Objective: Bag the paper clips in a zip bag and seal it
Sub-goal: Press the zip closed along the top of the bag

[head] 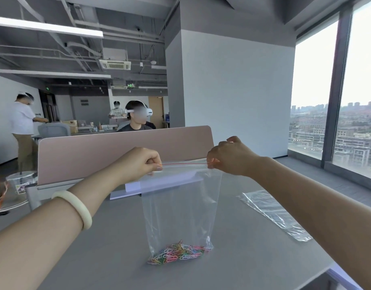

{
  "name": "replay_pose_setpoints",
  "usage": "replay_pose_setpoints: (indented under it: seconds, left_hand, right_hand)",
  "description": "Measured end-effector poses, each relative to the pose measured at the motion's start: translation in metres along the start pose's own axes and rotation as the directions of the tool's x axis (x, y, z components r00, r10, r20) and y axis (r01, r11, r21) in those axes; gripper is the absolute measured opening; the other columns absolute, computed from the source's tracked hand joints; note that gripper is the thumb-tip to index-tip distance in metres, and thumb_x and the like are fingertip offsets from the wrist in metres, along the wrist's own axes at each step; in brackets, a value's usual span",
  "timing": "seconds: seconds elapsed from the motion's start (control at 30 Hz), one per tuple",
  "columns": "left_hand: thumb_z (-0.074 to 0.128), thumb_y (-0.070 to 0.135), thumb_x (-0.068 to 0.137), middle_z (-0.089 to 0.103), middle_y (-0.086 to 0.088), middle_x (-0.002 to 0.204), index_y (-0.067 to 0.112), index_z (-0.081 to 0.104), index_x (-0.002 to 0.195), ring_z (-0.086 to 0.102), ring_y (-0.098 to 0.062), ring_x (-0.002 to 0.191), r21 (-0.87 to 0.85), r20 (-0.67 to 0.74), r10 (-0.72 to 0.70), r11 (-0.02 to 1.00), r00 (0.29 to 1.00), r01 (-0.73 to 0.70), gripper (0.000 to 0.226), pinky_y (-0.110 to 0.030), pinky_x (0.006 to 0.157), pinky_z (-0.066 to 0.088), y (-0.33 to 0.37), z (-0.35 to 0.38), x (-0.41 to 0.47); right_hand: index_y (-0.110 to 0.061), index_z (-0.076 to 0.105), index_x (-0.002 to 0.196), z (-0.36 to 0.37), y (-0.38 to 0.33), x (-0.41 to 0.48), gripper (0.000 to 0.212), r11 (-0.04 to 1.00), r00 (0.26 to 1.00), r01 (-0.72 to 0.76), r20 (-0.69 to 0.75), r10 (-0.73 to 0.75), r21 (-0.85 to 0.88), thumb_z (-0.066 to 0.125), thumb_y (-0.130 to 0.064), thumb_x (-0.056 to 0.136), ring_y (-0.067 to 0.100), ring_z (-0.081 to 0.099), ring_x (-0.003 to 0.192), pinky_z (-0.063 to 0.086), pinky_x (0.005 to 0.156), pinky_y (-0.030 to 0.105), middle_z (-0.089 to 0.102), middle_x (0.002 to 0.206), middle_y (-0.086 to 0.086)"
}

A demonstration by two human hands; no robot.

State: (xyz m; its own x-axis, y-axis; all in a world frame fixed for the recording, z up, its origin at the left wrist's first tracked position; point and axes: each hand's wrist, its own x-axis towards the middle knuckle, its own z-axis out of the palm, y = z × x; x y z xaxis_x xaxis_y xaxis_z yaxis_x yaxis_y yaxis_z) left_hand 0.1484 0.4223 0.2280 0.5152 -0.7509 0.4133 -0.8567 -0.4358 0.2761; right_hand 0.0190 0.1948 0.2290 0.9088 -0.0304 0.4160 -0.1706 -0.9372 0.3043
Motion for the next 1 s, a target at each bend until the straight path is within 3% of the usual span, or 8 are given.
replay_pose_setpoints:
  seconds: [0.17, 0.23, 0.33, 0.47, 0.57, 0.73, 0.83, 1.0]
  left_hand:
    - [0.065, 0.02, 0.084, 0.059, 0.005, 0.061, 0.021, 0.06, 0.069, 0.053, -0.007, 0.056, 0.026, 0.006, -0.004, 1.0, 1.0, 0.004, 0.015, -0.022, 0.058, 0.04, 0.0, -0.002, 0.002]
    - [0.064, 0.02, 0.085, 0.06, 0.005, 0.062, 0.015, 0.063, 0.075, 0.056, 0.003, 0.05, -0.004, -0.003, -0.015, 1.0, 1.0, 0.015, 0.011, -0.009, 0.05, 0.04, 0.0, -0.006, 0.003]
    - [0.063, 0.019, 0.085, 0.06, 0.01, 0.061, 0.014, 0.063, 0.076, 0.055, 0.013, 0.048, 0.016, 0.013, -0.018, 1.0, 1.0, 0.018, 0.01, -0.003, 0.048, 0.039, -0.004, -0.004, 0.002]
    - [0.063, 0.019, 0.085, 0.057, 0.013, 0.06, 0.023, 0.057, 0.069, 0.056, 0.009, 0.05, 0.03, 0.01, -0.017, 0.999, 1.0, 0.017, 0.017, -0.008, 0.05, 0.036, -0.002, -0.002, 0.0]
    - [0.063, 0.023, 0.085, 0.055, 0.013, 0.065, 0.028, 0.052, 0.066, 0.054, -0.003, 0.059, 0.075, 0.004, -0.028, 0.997, 1.0, 0.028, 0.023, -0.024, 0.057, 0.038, 0.001, -0.001, -0.001]
    - [0.062, 0.028, 0.085, 0.059, 0.005, 0.071, 0.027, 0.05, 0.066, 0.051, -0.012, 0.068, 0.101, 0.004, -0.022, 0.995, 1.0, 0.022, 0.023, -0.022, 0.057, 0.035, 0.001, 0.004, -0.002]
    - [0.067, 0.026, 0.082, 0.058, 0.008, 0.068, 0.017, 0.061, 0.075, 0.05, -0.005, 0.064, -0.011, 0.0, -0.036, 0.999, 0.999, 0.036, 0.012, -0.023, 0.059, 0.039, -0.001, 0.003, -0.001]
    - [0.07, 0.021, 0.079, 0.064, 0.004, 0.056, 0.019, 0.065, 0.067, 0.042, -0.005, 0.037, -0.179, 0.043, -0.112, 0.977, 0.993, 0.118, 0.013, -0.018, 0.046, 0.039, -0.021, -0.005, 0.0]
  right_hand:
    - [-0.03, 0.064, 0.103, -0.004, 0.007, 0.002, 0.023, 0.999, 1.0, -0.013, 0.003, 0.013, -0.051, 0.043, -0.033, 0.094, 0.015, 0.052, 0.113, 0.025, 0.108, 0.039, 0.066, 0.115, -0.01]
    - [-0.031, 0.064, 0.102, -0.007, 0.009, 0.003, 0.024, 0.999, 1.0, -0.028, -0.016, 0.027, -0.044, 0.041, -0.031, 0.094, 0.017, 0.053, 0.111, 0.028, 0.105, 0.04, 0.067, 0.112, -0.009]
    - [-0.03, 0.064, 0.103, -0.004, 0.01, -0.001, 0.026, 0.998, 0.999, -0.037, 0.0, 0.037, -0.053, 0.04, -0.032, 0.094, 0.018, 0.053, 0.11, 0.03, 0.104, 0.04, 0.067, 0.112, -0.008]
    - [-0.027, 0.063, 0.107, 0.001, 0.013, -0.006, 0.029, 0.994, 0.999, -0.042, 0.0, 0.042, -0.097, 0.038, -0.038, 0.096, 0.019, 0.054, 0.109, 0.031, 0.102, 0.039, 0.067, 0.112, -0.006]
    - [-0.021, 0.06, 0.11, 0.003, 0.014, -0.008, 0.034, 0.982, 0.999, -0.031, 0.009, 0.033, -0.187, 0.034, -0.039, 0.098, 0.023, 0.056, 0.108, 0.034, 0.099, 0.039, 0.066, 0.113, -0.002]
    - [-0.014, 0.057, 0.108, 0.009, 0.015, -0.01, 0.036, 0.957, 0.999, -0.018, -0.031, 0.009, -0.288, 0.031, -0.038, 0.099, 0.025, 0.062, 0.101, 0.036, 0.089, 0.037, 0.067, 0.107, 0.003]
    - [-0.015, 0.056, 0.106, 0.012, 0.013, -0.008, 0.034, 0.98, 0.998, -0.048, -0.04, 0.041, -0.194, 0.033, -0.038, 0.098, 0.024, 0.063, 0.099, 0.036, 0.089, 0.035, 0.067, 0.107, 0.002]
    - [-0.02, 0.059, 0.097, 0.014, 0.012, -0.004, 0.021, 0.976, 0.984, -0.18, 0.008, 0.18, 0.121, 0.044, -0.035, 0.094, 0.028, 0.063, 0.091, 0.043, 0.086, 0.034, 0.069, 0.103, 0.005]
